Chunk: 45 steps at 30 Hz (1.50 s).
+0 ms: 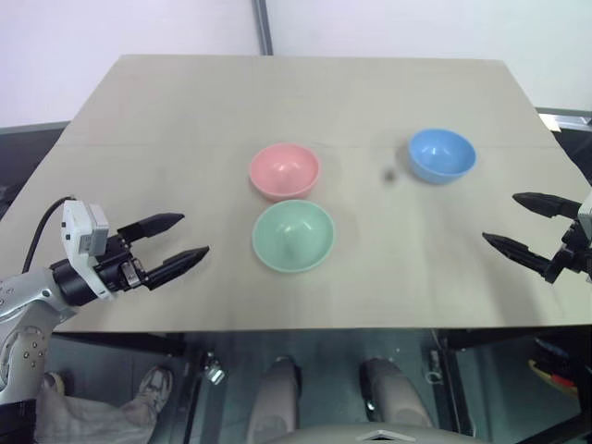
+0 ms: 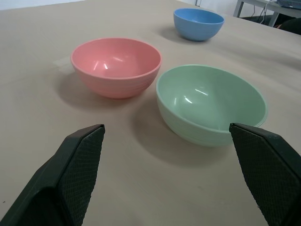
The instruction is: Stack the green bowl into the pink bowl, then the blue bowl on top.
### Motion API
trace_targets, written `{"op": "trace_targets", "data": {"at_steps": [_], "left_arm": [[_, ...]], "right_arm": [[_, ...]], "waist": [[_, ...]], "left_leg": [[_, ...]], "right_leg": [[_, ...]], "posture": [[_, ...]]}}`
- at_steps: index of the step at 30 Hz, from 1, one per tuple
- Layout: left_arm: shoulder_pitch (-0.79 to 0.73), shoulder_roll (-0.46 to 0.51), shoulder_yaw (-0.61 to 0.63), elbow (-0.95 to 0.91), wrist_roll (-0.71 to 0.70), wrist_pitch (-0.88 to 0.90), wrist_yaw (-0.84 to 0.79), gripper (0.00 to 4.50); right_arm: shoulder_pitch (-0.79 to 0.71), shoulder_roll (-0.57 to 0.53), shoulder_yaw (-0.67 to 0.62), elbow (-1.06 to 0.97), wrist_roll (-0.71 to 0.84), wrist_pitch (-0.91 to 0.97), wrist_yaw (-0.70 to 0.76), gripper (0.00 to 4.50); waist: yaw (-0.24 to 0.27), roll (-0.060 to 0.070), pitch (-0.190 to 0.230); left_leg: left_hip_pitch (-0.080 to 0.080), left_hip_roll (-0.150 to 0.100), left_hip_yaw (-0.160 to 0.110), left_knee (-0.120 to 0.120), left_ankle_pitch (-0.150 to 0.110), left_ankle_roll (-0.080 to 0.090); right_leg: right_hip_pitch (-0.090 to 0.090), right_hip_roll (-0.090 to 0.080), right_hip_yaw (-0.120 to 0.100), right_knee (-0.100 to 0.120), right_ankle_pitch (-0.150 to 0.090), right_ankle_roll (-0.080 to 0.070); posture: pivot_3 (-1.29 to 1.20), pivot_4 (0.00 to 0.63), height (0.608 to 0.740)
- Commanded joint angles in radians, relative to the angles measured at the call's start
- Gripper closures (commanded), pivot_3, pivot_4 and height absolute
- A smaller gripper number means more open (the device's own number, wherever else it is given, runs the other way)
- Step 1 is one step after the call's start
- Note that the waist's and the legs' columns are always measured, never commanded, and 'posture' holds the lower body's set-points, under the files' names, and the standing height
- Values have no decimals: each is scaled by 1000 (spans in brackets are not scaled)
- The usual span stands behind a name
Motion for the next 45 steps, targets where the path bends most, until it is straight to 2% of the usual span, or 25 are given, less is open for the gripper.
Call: {"op": "trace_targets", "data": {"at_steps": [1,4,11,16,20,23,26,29,31,36,40,43,45], "left_arm": [[-35,23,9,-21,-7,5,-14,0],[-68,40,-16,-68,-3,25,-12,0],[-106,58,-93,-151,152,10,86,0],[-256,107,-198,-102,330,46,228,0],[-429,195,-369,29,525,-107,157,0],[-600,214,-492,198,650,-281,86,0],[-771,197,-610,388,780,-488,33,0],[-1008,116,-756,621,930,-689,-9,0],[-1102,67,-809,740,977,-790,-32,0],[-1232,-27,-916,954,1082,-1005,-52,0],[-1267,-41,-951,1037,1103,-1081,-112,0],[-1302,-42,-969,1085,1158,-1102,-97,0],[-1322,-49,-984,1119,1203,-1131,-51,532]], "right_arm": [[-29,-9,-12,-9,8,-2,-1,239],[-49,-5,19,-18,5,4,-5,239],[-82,8,71,-55,16,28,-23,239],[-139,54,166,-117,26,59,-78,239],[-166,71,206,-149,40,88,-101,239],[-177,71,217,-171,52,109,-110,239],[-181,74,228,-186,53,116,-120,239],[-169,85,221,-226,68,130,-147,239],[-161,89,217,-246,73,139,-162,239],[-122,90,184,-288,79,151,-191,239],[-87,90,146,-328,99,169,-220,239],[-60,96,122,-352,105,177,-239,239],[-52,99,124,-358,100,173,-249,0]], "waist": [[0,0,0],[0,0,0],[-1,0,0],[1,-1,1],[2,-1,1],[1,-1,1],[3,-1,1],[9,-1,1],[10,-1,1],[-2,-1,1],[-4,-1,1],[-1,-1,1],[1,-1,1]], "left_leg": [[0,0,0,0,0,0],[0,0,0,1,0,0],[0,0,1,1,0,0],[0,0,0,1,0,0],[0,0,0,1,0,0],[0,-1,0,1,0,0],[-1,-1,0,0,0,0],[-2,-1,0,0,0,0],[-3,-1,-1,0,0,0],[-4,-1,-1,0,0,0],[-5,-1,-1,0,0,0],[-5,-1,-2,1,0,0],[-6,-2,-2,3,0,0]], "right_leg": [[0,0,0,0,0,0],[0,0,0,0,-1,-1],[0,0,0,0,1,1],[0,0,0,1,1,2],[0,0,0,1,1,2],[0,0,0,0,2,0],[-1,1,0,0,3,-1],[-1,1,0,0,3,-2],[-2,1,-1,1,3,-2],[-2,1,0,1,4,-2],[-5,1,0,5,4,-2],[-6,1,-1,6,4,-2],[-5,1,-1,7,4,-1]], "posture": [[0,150,740],[0,150,740],[0,150,740],[0,150,740],[0,150,740],[0,150,740],[0,150,740],[0,150,740],[0,150,740],[0,150,740],[0,150,740],[0,150,740],[0,150,740]]}}
